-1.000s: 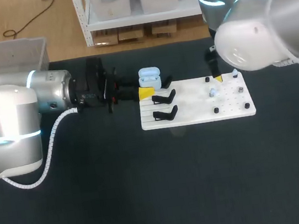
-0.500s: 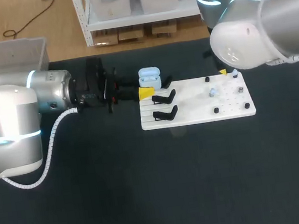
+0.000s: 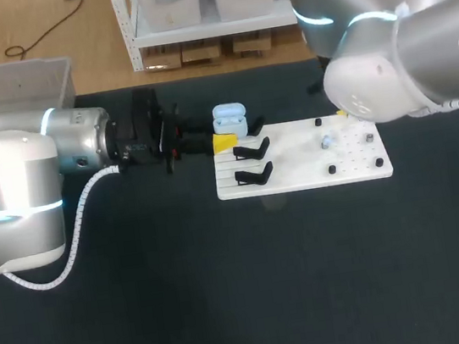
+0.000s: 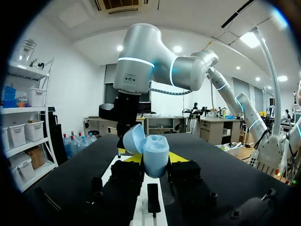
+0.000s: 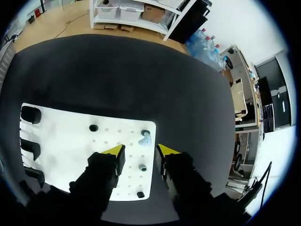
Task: Pick up each earbud case from the left stands, insert the matching earbuds, close the lid, and place the case in the box.
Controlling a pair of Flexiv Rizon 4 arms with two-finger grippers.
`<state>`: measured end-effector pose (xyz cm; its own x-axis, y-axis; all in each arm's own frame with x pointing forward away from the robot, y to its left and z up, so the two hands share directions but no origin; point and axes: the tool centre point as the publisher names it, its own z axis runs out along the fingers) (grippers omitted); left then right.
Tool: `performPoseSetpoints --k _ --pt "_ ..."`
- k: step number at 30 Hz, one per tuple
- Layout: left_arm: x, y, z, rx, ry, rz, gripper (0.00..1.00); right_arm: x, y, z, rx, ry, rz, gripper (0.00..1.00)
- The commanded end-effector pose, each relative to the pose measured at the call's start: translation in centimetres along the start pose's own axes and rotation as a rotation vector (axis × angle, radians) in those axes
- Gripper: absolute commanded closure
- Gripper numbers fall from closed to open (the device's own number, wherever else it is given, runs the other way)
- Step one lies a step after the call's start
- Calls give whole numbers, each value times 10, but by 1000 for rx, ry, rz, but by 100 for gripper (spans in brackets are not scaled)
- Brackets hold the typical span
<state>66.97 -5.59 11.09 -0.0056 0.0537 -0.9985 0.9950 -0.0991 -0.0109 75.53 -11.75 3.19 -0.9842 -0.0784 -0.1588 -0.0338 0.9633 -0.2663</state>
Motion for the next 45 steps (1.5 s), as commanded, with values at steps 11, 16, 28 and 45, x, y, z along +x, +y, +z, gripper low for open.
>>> performPoseSetpoints --k 11,16,28,45 --pt "1 0 0 0 -2 2 100 -2 -5 10 23 -45 8 61" --pt "1 0 0 0 -2 2 100 -3 -5 14 27 -44 6 60" --pt "1 0 0 0 -2 2 100 -6 -9 18 44 -51 4 65" --pt "1 0 0 0 -2 2 100 -8 -9 21 52 -43 0 68"
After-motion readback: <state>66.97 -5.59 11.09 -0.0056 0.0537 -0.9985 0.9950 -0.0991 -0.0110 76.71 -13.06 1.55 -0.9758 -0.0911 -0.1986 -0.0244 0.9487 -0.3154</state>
